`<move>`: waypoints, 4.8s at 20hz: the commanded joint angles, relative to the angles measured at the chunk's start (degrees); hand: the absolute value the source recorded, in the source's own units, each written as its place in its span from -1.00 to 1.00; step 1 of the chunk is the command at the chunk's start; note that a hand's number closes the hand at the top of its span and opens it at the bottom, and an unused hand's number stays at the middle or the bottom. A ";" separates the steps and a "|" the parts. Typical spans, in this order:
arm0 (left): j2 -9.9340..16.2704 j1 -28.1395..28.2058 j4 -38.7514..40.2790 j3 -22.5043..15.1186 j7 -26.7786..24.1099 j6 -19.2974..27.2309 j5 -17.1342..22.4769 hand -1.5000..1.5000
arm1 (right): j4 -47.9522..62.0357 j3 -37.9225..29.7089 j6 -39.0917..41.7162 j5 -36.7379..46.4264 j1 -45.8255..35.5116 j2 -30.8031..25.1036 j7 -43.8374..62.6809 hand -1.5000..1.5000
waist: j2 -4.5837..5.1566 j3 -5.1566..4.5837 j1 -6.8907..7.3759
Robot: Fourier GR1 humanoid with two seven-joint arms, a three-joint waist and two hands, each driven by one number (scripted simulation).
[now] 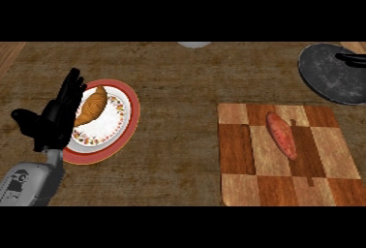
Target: Pick the sweet potato from the cutting board and place it in the pan
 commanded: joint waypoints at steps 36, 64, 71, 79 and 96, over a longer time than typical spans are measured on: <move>-4.74 2.88 -2.57 3.43 0.31 -2.03 -6.12 0.00 | 5.16 10.48 -6.22 31.26 -1.96 13.23 0.40 -1.00 | -0.27 -0.05 -0.66; -7.71 0.69 -3.37 7.14 3.32 -5.24 -8.83 0.00 | 11.32 8.36 -8.34 49.98 -2.84 28.00 -5.59 1.00 | -0.12 -0.03 -0.32; -9.59 1.38 1.23 6.84 -0.47 -5.32 -11.62 0.00 | 11.88 6.62 -13.20 52.97 2.01 28.48 -8.50 1.00 | -0.12 -0.04 -0.74; -7.20 2.86 -1.59 8.98 1.22 -6.32 -9.33 0.00 | 18.20 -6.79 -8.40 49.05 -0.39 41.79 45.38 1.00 | -1.09 -0.36 -1.79; -8.18 2.92 -3.93 8.61 3.16 -6.42 -9.58 0.00 | -11.72 -16.10 -28.04 58.46 -7.00 50.23 81.16 1.00 | -0.42 -0.04 -1.01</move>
